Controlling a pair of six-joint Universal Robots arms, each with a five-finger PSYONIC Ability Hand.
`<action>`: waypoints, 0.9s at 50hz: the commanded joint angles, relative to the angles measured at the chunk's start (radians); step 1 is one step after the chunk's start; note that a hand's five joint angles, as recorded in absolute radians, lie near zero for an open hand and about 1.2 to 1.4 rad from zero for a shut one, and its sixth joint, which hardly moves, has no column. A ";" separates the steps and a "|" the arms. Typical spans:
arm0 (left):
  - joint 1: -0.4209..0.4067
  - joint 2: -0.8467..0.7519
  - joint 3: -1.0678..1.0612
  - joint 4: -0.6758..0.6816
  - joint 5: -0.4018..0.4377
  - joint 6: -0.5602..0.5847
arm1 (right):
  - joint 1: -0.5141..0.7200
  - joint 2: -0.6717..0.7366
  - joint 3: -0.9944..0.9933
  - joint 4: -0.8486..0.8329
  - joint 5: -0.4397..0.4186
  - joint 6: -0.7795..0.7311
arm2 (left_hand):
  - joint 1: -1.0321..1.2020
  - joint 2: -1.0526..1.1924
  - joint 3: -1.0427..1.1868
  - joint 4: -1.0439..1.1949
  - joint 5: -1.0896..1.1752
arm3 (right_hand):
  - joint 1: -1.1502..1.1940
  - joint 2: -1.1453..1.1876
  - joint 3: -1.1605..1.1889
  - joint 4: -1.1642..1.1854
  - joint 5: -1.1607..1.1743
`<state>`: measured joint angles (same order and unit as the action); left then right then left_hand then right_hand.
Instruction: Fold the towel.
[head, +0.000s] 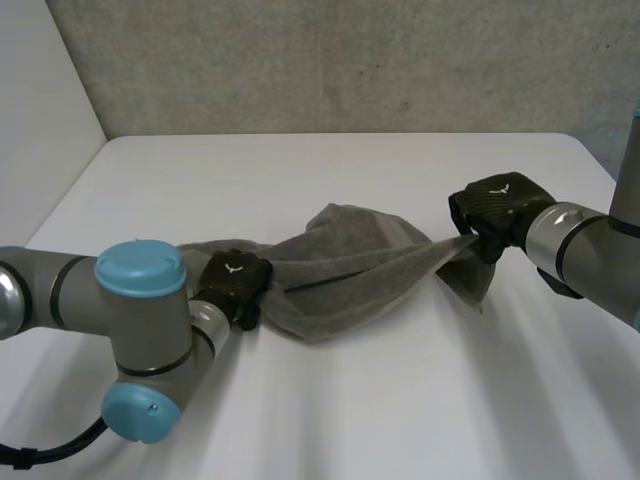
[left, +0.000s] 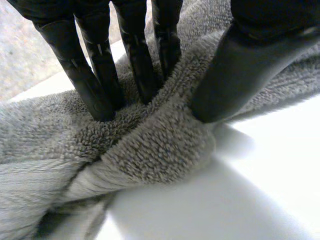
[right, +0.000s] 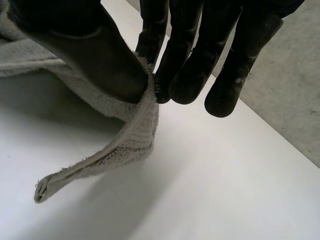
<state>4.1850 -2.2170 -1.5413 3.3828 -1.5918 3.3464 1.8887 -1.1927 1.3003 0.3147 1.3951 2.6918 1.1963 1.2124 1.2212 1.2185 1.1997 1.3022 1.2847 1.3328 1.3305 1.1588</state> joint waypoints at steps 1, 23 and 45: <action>0.003 -0.018 0.026 -0.071 0.004 -0.039 | -0.020 0.001 -0.010 -0.009 0.001 0.000 | 0.077 0.061 0.052 0.055 -0.101 | 0.094 0.112 0.063 0.066 0.063; 0.121 0.597 0.027 -0.258 0.004 -0.035 | -0.062 -0.280 -0.195 0.075 -0.025 -0.010 | 0.200 0.184 0.175 0.178 0.022 | 0.094 0.112 0.063 0.066 0.063; 0.233 0.269 0.090 -0.431 0.024 0.034 | 0.079 0.165 -0.430 0.389 -0.064 -0.276 | 0.200 0.184 0.175 0.178 0.022 | 0.094 0.112 0.063 0.066 0.063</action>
<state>4.4347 -1.8302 -1.5303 2.9656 -1.5756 3.3557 1.8994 -1.1368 0.9552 0.7734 1.2935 2.3909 1.3576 1.5025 1.5162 1.5066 1.4426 1.3024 1.3253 1.3328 1.3304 1.1663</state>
